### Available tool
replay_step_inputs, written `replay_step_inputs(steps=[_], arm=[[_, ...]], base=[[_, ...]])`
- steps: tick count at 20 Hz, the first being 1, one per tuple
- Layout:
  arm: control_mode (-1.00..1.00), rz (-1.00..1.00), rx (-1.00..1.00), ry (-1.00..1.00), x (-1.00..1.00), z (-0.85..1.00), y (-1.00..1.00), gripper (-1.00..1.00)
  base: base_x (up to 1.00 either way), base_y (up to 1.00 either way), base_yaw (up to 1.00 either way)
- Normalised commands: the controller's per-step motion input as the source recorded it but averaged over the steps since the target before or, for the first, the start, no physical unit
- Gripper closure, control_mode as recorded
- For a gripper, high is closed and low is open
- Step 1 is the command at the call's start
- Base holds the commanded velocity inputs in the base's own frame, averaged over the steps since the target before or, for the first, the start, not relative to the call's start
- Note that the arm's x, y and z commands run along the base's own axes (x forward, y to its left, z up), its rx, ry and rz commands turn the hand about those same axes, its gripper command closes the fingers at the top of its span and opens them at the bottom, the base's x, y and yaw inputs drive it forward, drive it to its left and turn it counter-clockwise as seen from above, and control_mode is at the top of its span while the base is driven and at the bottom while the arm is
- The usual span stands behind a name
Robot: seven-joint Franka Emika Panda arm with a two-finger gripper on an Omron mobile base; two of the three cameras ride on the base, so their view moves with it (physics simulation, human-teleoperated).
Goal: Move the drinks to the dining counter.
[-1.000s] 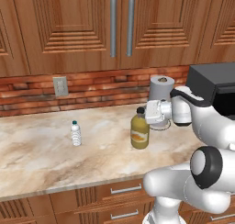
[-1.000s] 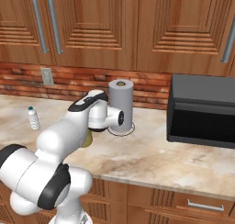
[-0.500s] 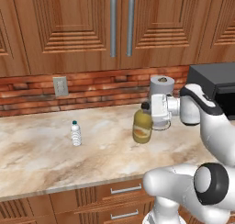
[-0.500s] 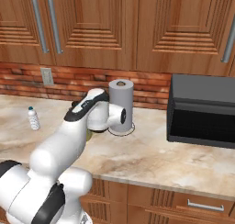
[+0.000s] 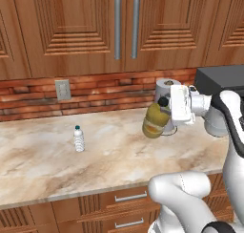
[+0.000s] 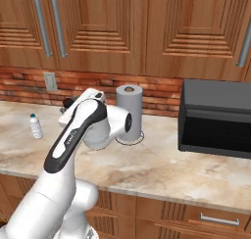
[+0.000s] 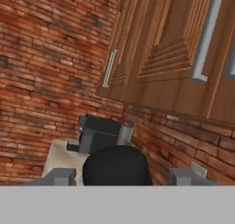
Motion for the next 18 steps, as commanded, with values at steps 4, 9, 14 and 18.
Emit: replay_step_inputs(steps=[4,9,14,18], arm=[[-1.0,0.0,0.0,-0.17,-1.0,0.7,0.0,1.0],[-1.0,0.0,0.0,-0.14,-1.0,0.59,0.0,1.0],[-1.0,0.0,0.0,-0.04,-0.93,0.14,0.0,1.0],[-1.0,0.0,0.0,0.0,-0.78,0.0,-0.16,1.0]], base=[[0.0,0.0,0.0],[0.0,0.0,0.0],[0.0,0.0,0.0],[0.0,0.0,0.0]])
